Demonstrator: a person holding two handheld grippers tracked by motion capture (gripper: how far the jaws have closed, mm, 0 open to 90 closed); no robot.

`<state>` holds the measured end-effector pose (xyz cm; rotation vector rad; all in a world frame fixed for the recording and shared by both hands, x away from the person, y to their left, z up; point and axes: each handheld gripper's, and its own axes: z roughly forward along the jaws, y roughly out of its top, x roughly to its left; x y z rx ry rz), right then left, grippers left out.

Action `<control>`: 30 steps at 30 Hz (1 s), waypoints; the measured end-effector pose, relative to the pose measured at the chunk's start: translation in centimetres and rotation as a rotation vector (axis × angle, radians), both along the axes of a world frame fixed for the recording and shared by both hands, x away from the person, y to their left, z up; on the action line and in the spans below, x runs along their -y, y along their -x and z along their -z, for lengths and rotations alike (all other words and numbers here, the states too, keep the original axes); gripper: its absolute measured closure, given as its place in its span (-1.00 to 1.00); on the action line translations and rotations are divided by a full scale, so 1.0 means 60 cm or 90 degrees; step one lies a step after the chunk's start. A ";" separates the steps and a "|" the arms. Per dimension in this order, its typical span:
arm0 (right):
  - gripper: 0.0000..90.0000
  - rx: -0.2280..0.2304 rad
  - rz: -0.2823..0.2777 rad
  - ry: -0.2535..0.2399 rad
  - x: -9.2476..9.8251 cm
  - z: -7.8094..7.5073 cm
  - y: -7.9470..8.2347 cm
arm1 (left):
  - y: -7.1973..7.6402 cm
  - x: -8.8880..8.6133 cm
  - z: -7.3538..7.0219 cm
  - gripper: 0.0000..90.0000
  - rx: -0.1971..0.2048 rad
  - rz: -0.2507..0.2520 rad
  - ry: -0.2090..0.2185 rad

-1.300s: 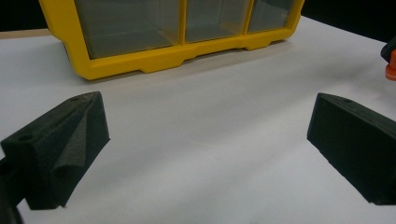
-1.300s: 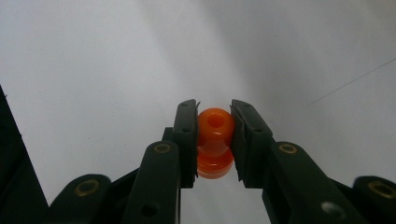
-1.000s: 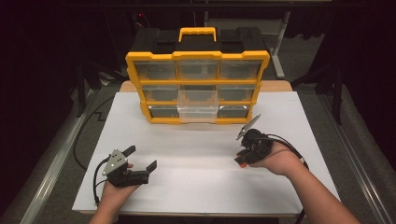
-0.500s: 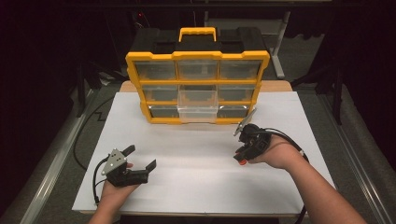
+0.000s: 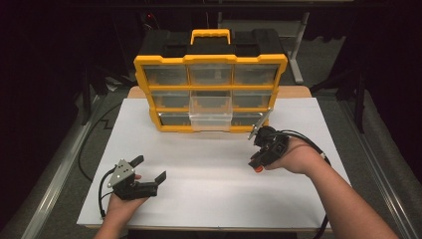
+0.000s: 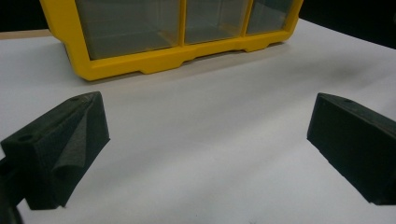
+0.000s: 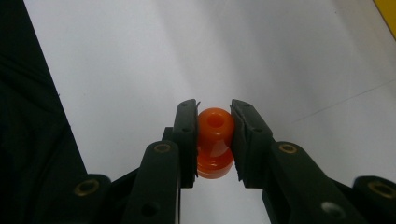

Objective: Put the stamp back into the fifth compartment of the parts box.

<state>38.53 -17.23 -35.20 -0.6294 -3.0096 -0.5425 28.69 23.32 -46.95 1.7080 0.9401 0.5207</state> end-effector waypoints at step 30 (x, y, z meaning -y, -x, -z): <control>0.64 0.014 -0.007 0.003 -0.018 -0.087 -0.008 | 0.003 -0.001 -0.001 -1.00 0.001 0.009 0.007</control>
